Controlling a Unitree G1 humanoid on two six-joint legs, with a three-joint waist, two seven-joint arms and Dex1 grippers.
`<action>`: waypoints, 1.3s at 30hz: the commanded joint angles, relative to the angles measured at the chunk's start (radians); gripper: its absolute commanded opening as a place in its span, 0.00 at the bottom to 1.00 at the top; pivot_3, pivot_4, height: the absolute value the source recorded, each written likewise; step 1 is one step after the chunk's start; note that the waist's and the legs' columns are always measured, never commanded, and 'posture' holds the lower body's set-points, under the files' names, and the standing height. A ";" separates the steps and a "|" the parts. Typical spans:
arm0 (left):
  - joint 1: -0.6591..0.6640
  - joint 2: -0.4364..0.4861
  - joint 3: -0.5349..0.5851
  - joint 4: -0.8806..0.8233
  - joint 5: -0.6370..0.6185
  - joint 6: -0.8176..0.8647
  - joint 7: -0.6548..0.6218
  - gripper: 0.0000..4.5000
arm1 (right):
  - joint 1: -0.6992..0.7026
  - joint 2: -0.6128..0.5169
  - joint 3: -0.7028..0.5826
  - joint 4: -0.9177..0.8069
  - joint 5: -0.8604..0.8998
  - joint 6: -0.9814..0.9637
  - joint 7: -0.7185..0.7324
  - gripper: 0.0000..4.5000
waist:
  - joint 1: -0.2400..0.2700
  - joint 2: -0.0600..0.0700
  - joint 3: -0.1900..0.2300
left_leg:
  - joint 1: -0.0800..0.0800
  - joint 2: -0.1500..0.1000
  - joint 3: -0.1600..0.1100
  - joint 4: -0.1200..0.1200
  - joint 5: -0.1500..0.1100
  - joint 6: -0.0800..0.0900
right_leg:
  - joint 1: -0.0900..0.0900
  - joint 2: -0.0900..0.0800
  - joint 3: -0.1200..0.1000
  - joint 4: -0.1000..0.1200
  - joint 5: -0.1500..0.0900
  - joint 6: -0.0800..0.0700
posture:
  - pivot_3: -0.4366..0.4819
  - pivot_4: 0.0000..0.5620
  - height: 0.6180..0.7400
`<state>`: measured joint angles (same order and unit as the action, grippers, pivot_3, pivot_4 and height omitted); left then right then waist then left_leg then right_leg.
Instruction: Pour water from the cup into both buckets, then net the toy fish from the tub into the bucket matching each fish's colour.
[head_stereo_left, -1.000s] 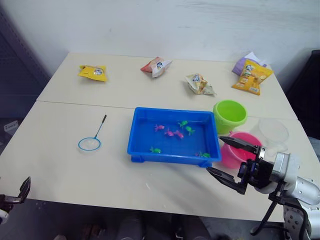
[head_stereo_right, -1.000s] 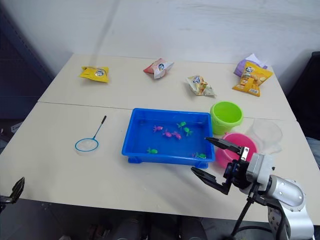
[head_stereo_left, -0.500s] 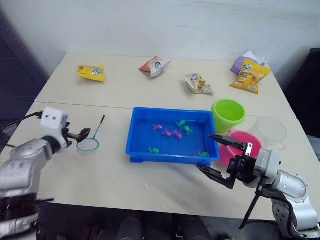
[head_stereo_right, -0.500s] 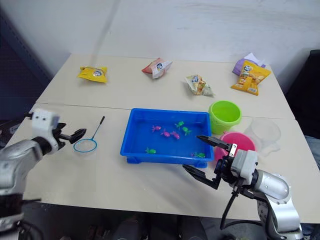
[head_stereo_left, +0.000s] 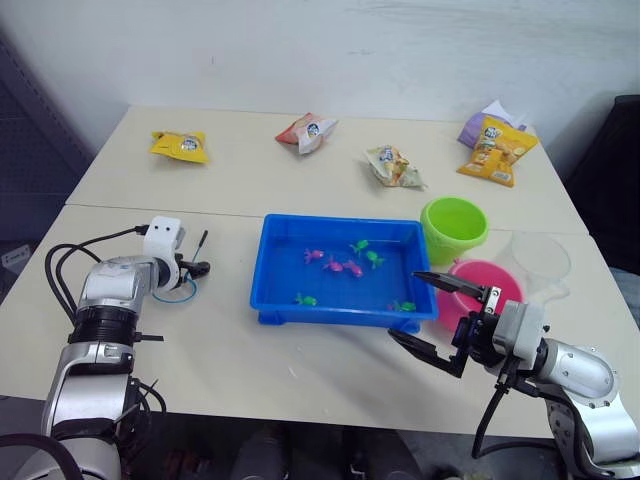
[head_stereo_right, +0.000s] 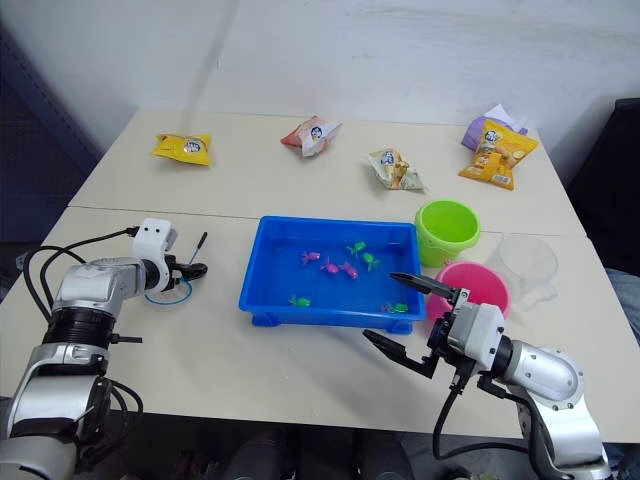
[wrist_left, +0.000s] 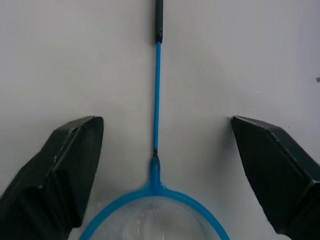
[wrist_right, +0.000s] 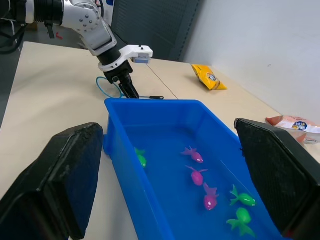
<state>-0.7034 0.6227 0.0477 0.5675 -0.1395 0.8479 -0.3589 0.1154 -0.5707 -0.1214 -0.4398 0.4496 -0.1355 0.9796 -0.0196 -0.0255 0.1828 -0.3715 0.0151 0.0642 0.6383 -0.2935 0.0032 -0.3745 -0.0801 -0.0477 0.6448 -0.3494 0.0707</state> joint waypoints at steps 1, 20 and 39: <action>0.080 0.022 -0.039 -0.006 0.030 0.040 -0.041 0.57 | 0.002 -0.012 -0.033 -0.046 -0.006 -0.028 -0.024 1.00 | -0.007 0.000 0.000 | 0.001 0.000 0.000 0.000 0.000 0.000 | 0.000 0.000 0.001 0.000 0.000 0.000 | 0.48 0.27 0.98; 0.152 0.249 0.081 -0.387 -0.230 -0.619 -0.852 0.01 | -0.340 -0.232 -0.034 -0.188 0.329 0.632 -0.249 1.00 | -0.003 0.004 0.003 | -0.003 0.001 -0.003 0.005 -0.001 0.000 | 0.000 -0.004 -0.003 -0.001 0.000 -0.002 | 0.48 0.27 0.98; -0.068 0.021 -0.340 -0.545 -0.087 -0.573 -0.998 0.01 | -0.562 -0.233 0.306 -0.070 0.173 0.840 -0.127 1.00 | -0.006 0.006 0.004 | -0.016 0.000 -0.004 0.015 -0.003 0.009 | -0.005 -0.001 -0.004 0.001 0.002 0.003 | 0.48 0.27 0.98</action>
<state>-0.7543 0.6536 -0.2897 0.0351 -0.2344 0.2535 -1.3779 -0.4266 -0.8100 0.1925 -0.5014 0.6258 0.7198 0.8385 -0.0255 -0.0195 0.1868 -0.3879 0.0153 0.0602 0.6544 -0.2961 0.0121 -0.3799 -0.0808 -0.0523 0.6456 -0.3471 0.0739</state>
